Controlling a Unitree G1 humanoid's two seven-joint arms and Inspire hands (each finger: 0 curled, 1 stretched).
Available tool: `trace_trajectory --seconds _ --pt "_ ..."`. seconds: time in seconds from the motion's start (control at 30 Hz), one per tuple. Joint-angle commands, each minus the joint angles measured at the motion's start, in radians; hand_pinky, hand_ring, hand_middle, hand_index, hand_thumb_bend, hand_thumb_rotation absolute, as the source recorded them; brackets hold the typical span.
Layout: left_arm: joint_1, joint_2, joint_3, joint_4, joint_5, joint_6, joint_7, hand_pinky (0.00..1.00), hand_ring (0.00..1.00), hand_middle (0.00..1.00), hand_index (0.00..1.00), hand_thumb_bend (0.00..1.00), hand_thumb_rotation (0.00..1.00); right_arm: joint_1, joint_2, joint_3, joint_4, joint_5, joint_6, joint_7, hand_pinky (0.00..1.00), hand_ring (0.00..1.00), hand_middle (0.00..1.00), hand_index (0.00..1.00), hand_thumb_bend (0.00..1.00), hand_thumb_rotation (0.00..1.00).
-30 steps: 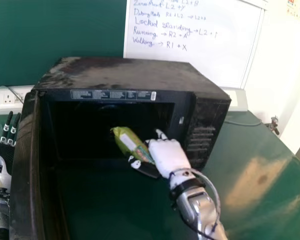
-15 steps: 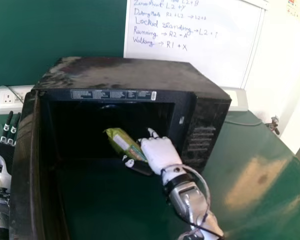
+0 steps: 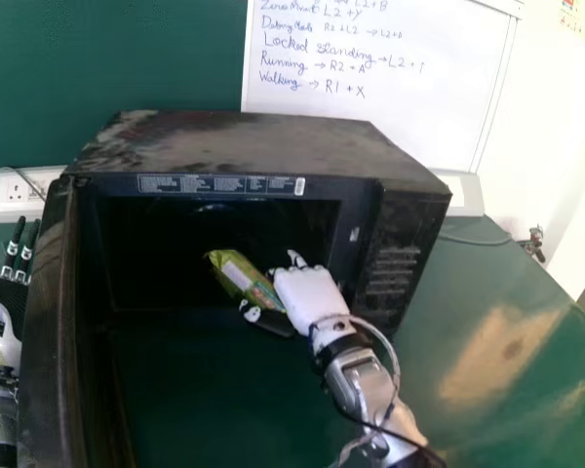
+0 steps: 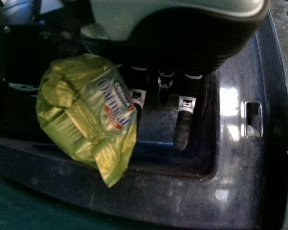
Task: Put biscuit inside oven
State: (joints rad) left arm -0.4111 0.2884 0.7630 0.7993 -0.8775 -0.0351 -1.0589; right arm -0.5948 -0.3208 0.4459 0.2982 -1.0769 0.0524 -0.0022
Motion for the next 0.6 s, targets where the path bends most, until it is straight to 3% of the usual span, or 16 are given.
trace_trajectory --seconds 0.0,0.17,0.3,0.57 --pt "0.049 -0.04 0.003 0.06 -0.007 0.013 -0.015 0.0 0.14 0.39 0.84 0.14 0.6 -0.041 0.012 0.008 0.029 0.013 -0.004 -0.035 0.45 0.46 0.43 0.54 0.52 0.0" --pt "0.057 -0.048 -0.001 0.037 -0.005 0.016 0.004 0.0 0.15 0.39 0.84 0.14 0.61 -0.078 0.015 0.016 0.096 0.03 -0.02 -0.082 0.44 0.44 0.42 0.54 0.52 0.0" --pt "0.061 -0.053 0.0 0.028 -0.007 0.018 0.007 0.0 0.14 0.4 0.85 0.15 0.69 -0.11 0.021 0.023 0.145 0.042 -0.02 -0.093 0.47 0.48 0.43 0.54 0.52 0.0" --pt "0.062 -0.054 0.001 0.025 -0.006 0.011 0.004 0.0 0.15 0.4 0.83 0.13 0.67 -0.155 0.028 0.044 0.226 0.057 -0.027 -0.131 0.48 0.49 0.44 0.54 0.52 0.0"
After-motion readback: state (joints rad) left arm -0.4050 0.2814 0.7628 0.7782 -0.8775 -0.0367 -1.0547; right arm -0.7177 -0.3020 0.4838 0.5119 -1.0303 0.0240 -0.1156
